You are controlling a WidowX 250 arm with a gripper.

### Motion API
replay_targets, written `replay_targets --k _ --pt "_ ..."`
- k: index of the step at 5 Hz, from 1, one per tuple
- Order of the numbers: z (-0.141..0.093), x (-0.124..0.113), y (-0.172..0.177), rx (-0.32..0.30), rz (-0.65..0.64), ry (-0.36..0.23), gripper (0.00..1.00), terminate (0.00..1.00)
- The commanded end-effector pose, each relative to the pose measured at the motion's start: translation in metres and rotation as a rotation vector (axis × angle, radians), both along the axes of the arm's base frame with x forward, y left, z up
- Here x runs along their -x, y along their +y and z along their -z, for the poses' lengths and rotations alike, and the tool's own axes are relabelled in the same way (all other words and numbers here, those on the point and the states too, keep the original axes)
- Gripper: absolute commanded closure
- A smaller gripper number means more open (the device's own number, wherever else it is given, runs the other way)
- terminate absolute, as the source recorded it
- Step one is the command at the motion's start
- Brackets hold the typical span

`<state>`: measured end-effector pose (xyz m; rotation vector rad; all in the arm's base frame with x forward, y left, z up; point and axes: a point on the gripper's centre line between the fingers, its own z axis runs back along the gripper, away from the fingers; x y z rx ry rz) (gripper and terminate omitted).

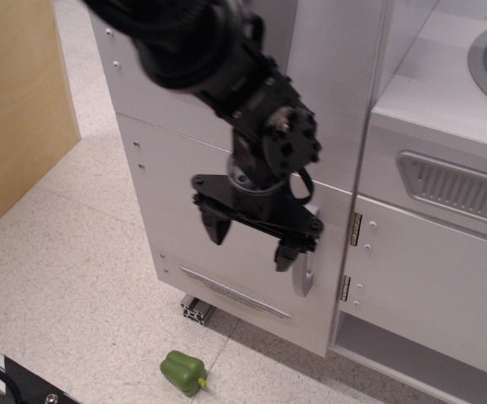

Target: Open low fridge

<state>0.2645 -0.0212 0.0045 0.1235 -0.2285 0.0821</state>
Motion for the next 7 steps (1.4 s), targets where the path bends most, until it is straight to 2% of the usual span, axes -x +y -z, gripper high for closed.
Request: replay_targets --k 1,4,5,6,7 --pt "0.008 -0.039 -0.011 0.026 0.040 -0.057 0.00 0.00" --pt "0.028 -0.054 -0.012 0.048 0.075 -0.099 0.00 0.00" --pt "0.031 -0.055 -0.013 0.046 0.073 -0.120 1.00 0.00" --pt "0.034 -0.054 -0.011 0.038 0.066 -0.117 1.00 0.00" --pt "0.036 -0.032 -0.006 0.023 0.078 -0.085 1.00 0.00"
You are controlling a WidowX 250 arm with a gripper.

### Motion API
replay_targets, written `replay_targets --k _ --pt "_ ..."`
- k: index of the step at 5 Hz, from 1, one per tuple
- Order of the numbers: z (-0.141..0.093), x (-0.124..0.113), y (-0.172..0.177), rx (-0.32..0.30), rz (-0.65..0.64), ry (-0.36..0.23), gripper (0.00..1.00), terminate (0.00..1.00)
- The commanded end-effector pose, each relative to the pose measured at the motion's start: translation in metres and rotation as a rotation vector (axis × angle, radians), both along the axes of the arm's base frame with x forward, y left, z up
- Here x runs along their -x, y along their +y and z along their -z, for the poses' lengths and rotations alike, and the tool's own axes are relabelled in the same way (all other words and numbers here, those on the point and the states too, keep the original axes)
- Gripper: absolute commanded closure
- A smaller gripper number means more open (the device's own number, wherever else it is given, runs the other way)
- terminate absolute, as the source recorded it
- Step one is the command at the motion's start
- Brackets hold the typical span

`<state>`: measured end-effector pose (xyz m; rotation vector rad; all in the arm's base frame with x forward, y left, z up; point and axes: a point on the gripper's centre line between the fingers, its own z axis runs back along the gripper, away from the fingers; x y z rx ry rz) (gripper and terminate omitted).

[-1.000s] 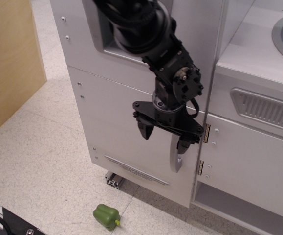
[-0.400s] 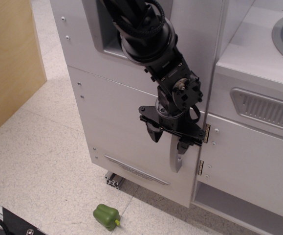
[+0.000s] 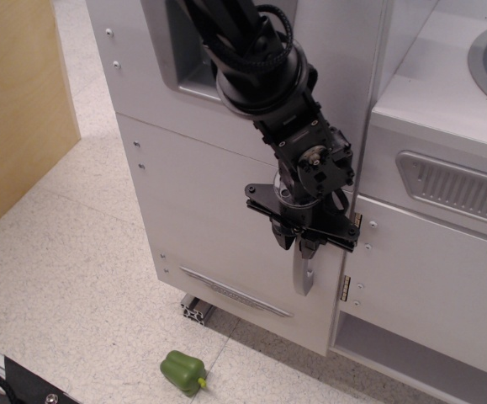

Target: Open low fridge

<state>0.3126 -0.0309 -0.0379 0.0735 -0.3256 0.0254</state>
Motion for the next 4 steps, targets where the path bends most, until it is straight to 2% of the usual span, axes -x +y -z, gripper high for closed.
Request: replay_targets --k 1,2,3,4 --pt "-0.006 0.041 0.010 -0.044 0.044 0.030 1.00 0.00" --pt "-0.019 0.066 0.025 -0.045 0.096 0.027 1.00 0.00" --pt "-0.049 0.083 0.044 -0.059 0.096 0.065 0.00 0.00" --pt "-0.083 0.089 0.054 -0.074 0.069 0.041 0.00 0.00"
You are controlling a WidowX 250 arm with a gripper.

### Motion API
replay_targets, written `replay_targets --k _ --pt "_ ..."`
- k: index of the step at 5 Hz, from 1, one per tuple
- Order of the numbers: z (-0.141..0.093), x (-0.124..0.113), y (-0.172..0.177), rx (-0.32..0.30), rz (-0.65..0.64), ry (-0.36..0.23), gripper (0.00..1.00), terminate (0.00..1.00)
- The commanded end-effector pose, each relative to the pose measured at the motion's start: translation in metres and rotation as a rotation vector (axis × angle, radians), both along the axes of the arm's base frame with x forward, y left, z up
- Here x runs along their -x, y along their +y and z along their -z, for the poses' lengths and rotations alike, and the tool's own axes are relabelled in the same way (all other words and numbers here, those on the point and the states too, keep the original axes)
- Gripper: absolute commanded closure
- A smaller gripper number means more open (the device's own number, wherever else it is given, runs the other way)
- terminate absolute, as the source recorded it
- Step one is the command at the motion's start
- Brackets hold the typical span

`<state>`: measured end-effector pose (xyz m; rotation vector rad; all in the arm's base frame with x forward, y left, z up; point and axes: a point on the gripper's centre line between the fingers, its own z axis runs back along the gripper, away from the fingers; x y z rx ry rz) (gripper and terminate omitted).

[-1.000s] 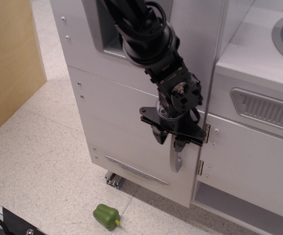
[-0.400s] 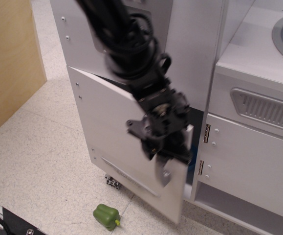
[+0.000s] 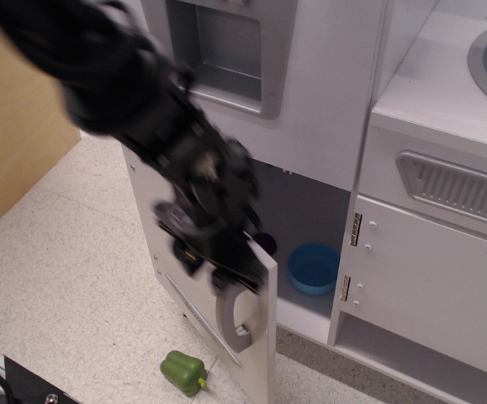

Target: Open low fridge

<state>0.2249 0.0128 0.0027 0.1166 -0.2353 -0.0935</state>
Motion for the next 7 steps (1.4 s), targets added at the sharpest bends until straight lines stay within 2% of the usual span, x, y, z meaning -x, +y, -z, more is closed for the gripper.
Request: replay_targets --k 1,2,3,4,5,6,7 --pt "-0.074 -0.002 0.009 0.035 -0.064 -0.041 0.00 0.00" --pt "-0.078 -0.022 -0.010 0.061 -0.089 -0.063 0.00 0.00" --pt "-0.072 -0.040 -0.026 0.093 -0.057 -0.095 0.00 0.00" --pt "-0.052 -0.058 -0.040 0.128 -0.016 -0.075 0.00 0.00" --pt "-0.028 -0.067 -0.048 0.133 0.004 -0.055 0.00 0.00" --pt "-0.011 -0.069 -0.044 0.176 -0.015 -0.008 0.00 0.00" --pt "-0.002 -0.060 -0.035 0.143 -0.047 0.030 0.00 0.00"
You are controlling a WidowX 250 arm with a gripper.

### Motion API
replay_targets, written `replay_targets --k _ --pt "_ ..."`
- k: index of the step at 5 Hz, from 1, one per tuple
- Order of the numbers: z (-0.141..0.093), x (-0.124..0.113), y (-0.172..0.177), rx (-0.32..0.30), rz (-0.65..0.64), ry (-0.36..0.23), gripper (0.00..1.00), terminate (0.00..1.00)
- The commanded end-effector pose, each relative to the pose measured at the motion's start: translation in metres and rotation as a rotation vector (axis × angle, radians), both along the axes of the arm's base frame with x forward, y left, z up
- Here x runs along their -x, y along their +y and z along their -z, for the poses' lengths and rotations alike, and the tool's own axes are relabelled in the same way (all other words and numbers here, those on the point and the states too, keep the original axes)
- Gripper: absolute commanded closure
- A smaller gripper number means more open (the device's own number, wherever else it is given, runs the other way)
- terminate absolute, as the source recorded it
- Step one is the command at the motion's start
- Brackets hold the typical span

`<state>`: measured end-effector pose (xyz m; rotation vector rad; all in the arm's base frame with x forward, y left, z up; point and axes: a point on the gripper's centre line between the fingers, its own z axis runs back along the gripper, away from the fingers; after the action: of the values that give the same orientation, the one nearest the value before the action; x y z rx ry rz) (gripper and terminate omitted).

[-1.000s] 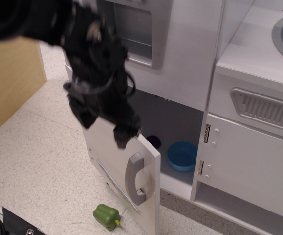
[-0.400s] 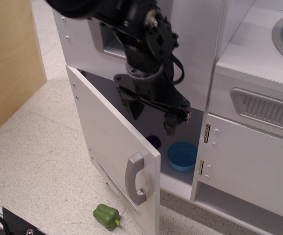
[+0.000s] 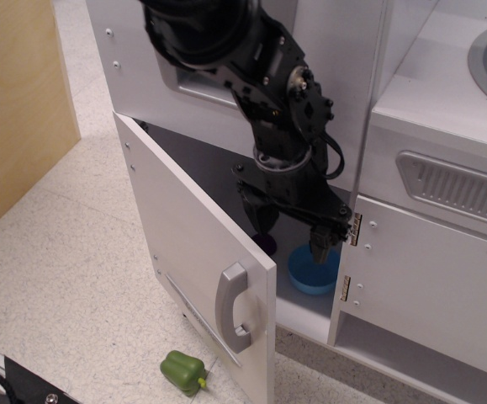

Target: Open low fridge

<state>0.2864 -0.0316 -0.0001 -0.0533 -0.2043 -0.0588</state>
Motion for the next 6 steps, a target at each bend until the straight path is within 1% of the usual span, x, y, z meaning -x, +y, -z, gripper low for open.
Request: replay_targets --k 1,2,3,4,5,6 --pt "0.006 0.018 0.025 -0.043 -0.006 0.039 0.00 0.00" --pt "0.012 0.036 0.036 -0.058 0.041 0.057 0.00 0.00" --pt "0.022 0.057 0.055 -0.142 0.087 0.031 0.00 0.00" --pt "0.024 0.078 0.081 -0.182 0.123 0.030 0.00 0.00" --pt "0.026 0.087 0.104 -0.218 0.119 0.026 0.00 0.00" --pt "0.025 0.087 0.127 -0.263 0.110 0.015 0.00 0.00"
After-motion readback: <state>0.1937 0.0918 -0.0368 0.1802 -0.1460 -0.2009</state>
